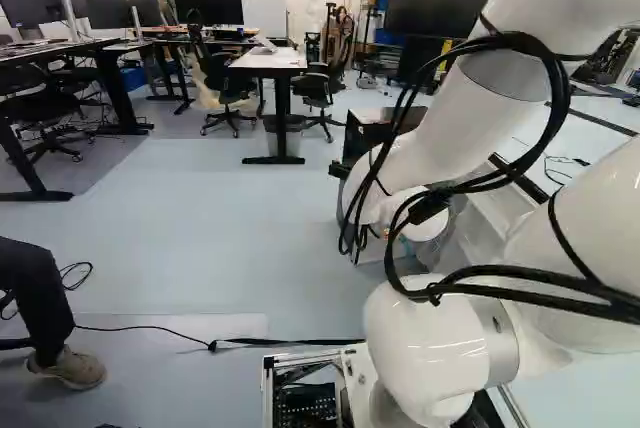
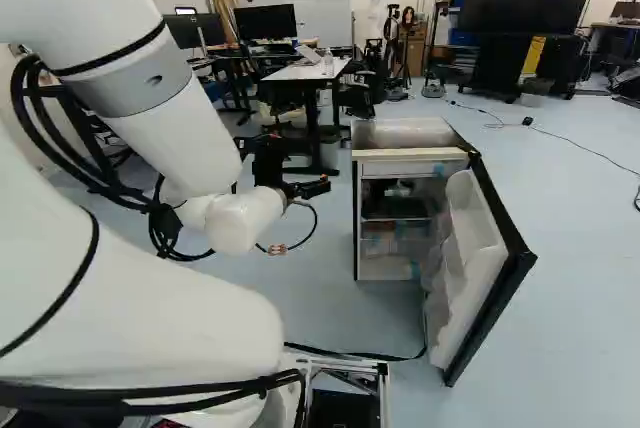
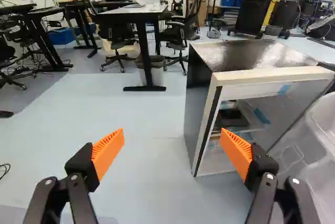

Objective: Open the fridge door

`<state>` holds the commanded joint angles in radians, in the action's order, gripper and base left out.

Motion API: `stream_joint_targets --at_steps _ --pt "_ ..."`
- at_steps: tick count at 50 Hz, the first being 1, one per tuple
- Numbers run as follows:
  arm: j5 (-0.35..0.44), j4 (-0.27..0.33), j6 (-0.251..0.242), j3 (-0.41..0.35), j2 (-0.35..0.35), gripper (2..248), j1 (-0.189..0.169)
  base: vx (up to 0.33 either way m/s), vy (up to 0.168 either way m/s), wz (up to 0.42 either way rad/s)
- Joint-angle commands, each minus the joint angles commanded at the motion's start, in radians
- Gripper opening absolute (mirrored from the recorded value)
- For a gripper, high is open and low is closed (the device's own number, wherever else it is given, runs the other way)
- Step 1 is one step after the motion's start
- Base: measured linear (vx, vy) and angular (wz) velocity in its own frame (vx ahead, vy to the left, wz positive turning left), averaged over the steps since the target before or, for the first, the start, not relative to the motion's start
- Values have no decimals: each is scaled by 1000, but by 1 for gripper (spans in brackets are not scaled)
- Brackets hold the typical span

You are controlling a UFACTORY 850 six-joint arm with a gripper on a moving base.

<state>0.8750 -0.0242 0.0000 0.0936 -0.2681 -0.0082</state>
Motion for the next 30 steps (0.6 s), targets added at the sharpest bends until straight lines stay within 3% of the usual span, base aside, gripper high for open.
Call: stream_joint_targets --at_steps 30 --pt "-2 24 0 -6 -11 247 8 0 0 0"
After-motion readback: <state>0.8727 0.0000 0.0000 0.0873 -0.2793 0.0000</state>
